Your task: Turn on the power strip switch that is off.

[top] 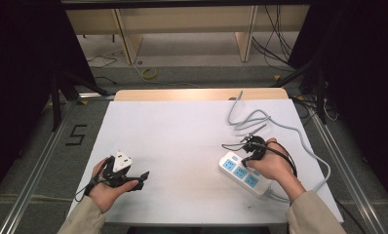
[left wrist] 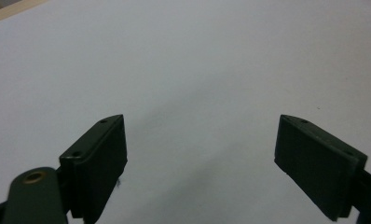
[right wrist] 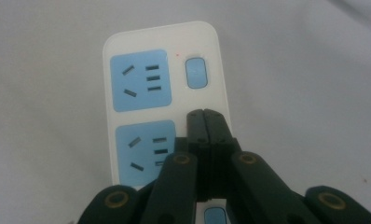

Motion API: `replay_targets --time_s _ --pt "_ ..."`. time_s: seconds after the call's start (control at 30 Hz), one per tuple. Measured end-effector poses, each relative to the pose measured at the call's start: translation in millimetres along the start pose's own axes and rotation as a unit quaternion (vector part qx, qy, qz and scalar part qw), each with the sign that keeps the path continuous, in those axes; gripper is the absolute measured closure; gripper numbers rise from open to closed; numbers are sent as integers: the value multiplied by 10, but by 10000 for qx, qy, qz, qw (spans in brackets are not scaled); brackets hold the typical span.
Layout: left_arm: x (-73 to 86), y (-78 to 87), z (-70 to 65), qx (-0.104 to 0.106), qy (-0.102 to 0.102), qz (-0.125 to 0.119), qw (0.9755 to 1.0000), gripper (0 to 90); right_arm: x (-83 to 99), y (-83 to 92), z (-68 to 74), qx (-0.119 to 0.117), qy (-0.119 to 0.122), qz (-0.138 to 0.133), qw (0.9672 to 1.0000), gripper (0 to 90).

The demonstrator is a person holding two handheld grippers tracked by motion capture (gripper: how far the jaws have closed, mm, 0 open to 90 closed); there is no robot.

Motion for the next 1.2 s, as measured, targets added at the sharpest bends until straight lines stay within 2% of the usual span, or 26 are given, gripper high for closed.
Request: replay_targets --time_s 0.37,0.63,0.97,1.2 --pt "0 1 -1 0 4 0 10000 165 -3 52 -31 -63 -68 -294 9995 898" --pt "3 5 0 2 -11 16 10000 165 -1 101 -68 -64 -145 -621 9979 873" --pt "5 6 -1 10 -11 14 10000 165 -14 150 -103 -127 -336 -1106 9932 821" --pt "6 6 -3 15 -8 20 10000 165 -7 206 -142 -133 -458 -1422 9887 798"
Point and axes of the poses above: each handheld gripper's, and its own axes: y roughly backward along the jaws, x roughly out of its underside, z roughly to its left, the point moved 7 cm from there along -y, roughly forward along the jaws, and after that the axes turned 6 degrees about -y, right-handed, at the moved point
